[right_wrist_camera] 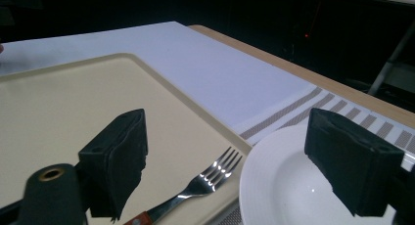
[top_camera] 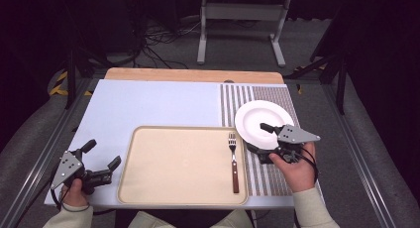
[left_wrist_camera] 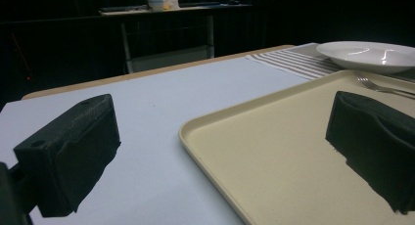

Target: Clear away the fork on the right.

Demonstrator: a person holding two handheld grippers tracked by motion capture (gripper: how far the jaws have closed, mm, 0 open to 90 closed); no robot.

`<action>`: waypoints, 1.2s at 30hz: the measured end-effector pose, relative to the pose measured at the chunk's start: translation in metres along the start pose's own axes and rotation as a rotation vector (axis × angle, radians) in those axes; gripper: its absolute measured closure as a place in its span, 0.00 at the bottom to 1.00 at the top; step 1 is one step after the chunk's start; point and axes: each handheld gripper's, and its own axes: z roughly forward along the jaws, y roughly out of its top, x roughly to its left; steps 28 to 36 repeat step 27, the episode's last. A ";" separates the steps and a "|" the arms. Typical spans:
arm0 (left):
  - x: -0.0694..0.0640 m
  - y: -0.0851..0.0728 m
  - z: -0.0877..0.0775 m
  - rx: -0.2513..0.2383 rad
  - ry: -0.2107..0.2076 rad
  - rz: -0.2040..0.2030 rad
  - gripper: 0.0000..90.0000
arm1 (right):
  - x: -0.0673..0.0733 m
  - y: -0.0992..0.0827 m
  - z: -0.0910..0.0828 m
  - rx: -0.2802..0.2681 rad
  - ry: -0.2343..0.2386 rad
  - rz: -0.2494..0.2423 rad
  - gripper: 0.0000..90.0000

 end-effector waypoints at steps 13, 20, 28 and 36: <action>0.000 0.001 -0.002 -0.024 0.010 -0.009 0.00 | -0.012 -0.044 -0.031 -0.029 -0.078 0.102 0.16; 0.000 0.002 -0.002 -0.033 0.011 -0.002 0.00 | -0.012 -0.066 -0.046 -0.007 -0.103 0.137 0.16; 0.000 0.002 -0.002 -0.029 0.013 0.005 0.00 | -0.011 -0.069 -0.048 -0.003 -0.113 0.133 0.15; 0.000 0.002 -0.002 -0.029 0.013 0.005 0.00 | -0.011 -0.069 -0.048 -0.003 -0.113 0.133 0.15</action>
